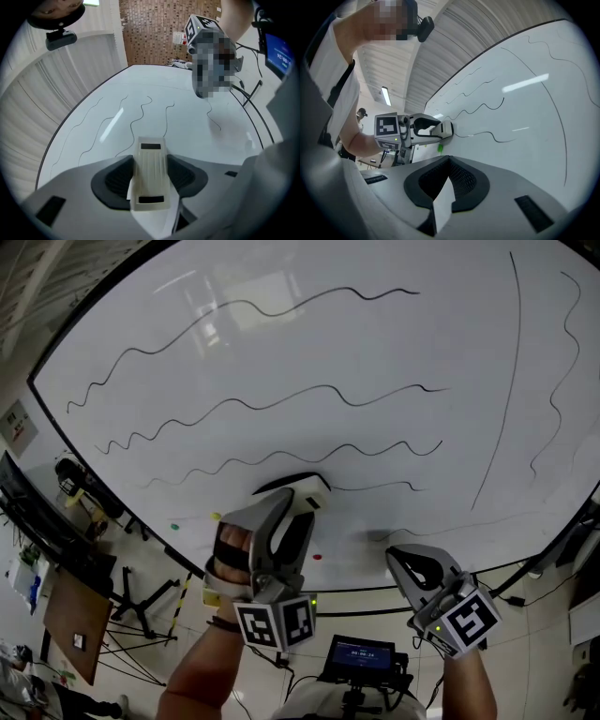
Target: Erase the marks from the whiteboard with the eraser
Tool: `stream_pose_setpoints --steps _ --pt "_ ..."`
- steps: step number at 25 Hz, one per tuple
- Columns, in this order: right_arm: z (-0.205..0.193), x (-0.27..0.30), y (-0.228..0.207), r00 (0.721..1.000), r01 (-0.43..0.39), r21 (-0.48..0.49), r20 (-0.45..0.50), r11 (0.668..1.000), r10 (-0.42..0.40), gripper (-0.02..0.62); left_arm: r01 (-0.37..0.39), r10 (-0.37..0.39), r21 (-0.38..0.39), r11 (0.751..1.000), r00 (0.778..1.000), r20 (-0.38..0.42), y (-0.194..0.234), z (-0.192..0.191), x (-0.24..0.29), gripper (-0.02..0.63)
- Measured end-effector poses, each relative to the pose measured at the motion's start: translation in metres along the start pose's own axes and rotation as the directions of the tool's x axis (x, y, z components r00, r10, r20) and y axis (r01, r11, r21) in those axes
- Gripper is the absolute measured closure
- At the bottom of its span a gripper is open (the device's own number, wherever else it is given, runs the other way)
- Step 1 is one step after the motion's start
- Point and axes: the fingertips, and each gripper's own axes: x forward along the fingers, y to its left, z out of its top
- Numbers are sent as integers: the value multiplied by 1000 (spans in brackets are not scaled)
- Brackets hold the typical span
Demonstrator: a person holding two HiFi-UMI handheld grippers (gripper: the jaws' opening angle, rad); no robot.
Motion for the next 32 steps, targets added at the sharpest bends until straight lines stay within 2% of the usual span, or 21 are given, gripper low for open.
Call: stream_pose_setpoints --steps 4,8,11,13,16,24,27,32 --pt "1 -7 -8 1000 1 -2 0 1000 -1 589 17 -20 65 998 999 46 -7 28 7 347" --pt "-1 -17 -16 1000 0 4 -2 1000 0 589 49 -58 153 987 997 58 -22 53 14 347" --pt "-5 -25 -24 1000 2 12 -9 1000 -2 589 86 -97 165 982 994 57 -33 65 17 347" --pt "-7 -30 -29 1000 3 19 -10 1000 -3 589 100 -109 149 984 993 47 -38 67 17 347" --pt "-8 -34 -34 1000 -7 25 -10 1000 8 589 114 -116 77 990 993 20 -45 65 16 347" --pt "-19 -51 -42 998 -49 39 -32 998 51 589 19 -22 -97 995 999 -29 -46 72 21 347" --pt "-22 -58 -44 997 -68 42 -43 997 69 589 -11 7 -104 994 999 -41 -45 80 23 346" --pt "-25 -72 -52 996 -81 46 -45 996 83 589 -31 30 -73 997 999 -17 -44 106 32 345"
